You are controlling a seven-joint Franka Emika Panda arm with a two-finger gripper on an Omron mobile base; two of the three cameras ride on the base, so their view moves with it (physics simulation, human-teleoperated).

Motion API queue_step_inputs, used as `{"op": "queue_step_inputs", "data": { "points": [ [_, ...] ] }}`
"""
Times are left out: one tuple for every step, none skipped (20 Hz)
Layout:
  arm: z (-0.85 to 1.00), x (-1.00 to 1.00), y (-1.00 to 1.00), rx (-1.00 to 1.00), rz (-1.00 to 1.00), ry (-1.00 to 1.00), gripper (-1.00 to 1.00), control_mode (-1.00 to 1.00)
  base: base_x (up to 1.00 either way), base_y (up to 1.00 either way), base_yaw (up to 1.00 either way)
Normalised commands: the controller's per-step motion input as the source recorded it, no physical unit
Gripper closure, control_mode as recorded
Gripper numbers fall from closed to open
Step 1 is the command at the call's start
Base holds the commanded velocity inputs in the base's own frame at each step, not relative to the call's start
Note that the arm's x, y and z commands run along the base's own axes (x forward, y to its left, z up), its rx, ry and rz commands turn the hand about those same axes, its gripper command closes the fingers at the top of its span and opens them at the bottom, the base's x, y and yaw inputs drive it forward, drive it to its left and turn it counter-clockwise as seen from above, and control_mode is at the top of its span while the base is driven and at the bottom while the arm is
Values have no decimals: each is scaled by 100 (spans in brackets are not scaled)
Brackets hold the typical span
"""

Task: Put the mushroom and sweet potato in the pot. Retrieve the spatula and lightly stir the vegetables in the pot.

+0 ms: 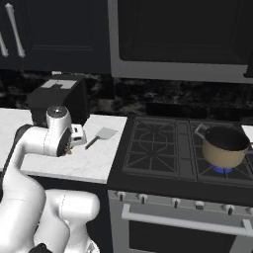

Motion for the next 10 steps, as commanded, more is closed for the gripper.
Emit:
{"op": "queue_step_inputs", "data": {
  "points": [
    [100, -24, -13, -8, 0, 0, 100, -100, 0, 0, 0],
    [100, -24, -19, -8, 0, 0, 100, -100, 0, 0, 0],
    [100, -19, -21, -8, 0, 3, 100, -100, 0, 0, 0],
    [100, -26, -27, -6, -1, 0, 100, -100, 0, 0, 0],
    [100, -27, -33, -5, -1, 0, 100, -100, 0, 0, 0],
    [100, -26, -34, -3, -1, 0, 100, -100, 0, 0, 0],
    [100, -24, -29, -4, -1, 1, 100, -100, 0, 0, 0],
    [100, -21, -26, -4, -1, 3, 100, -100, 0, 0, 0],
    [100, -19, -26, -5, -2, 5, 100, -100, 0, 0, 0],
    [100, -15, -23, -6, -2, 5, 100, -100, 0, 0, 0]
  ]
}}
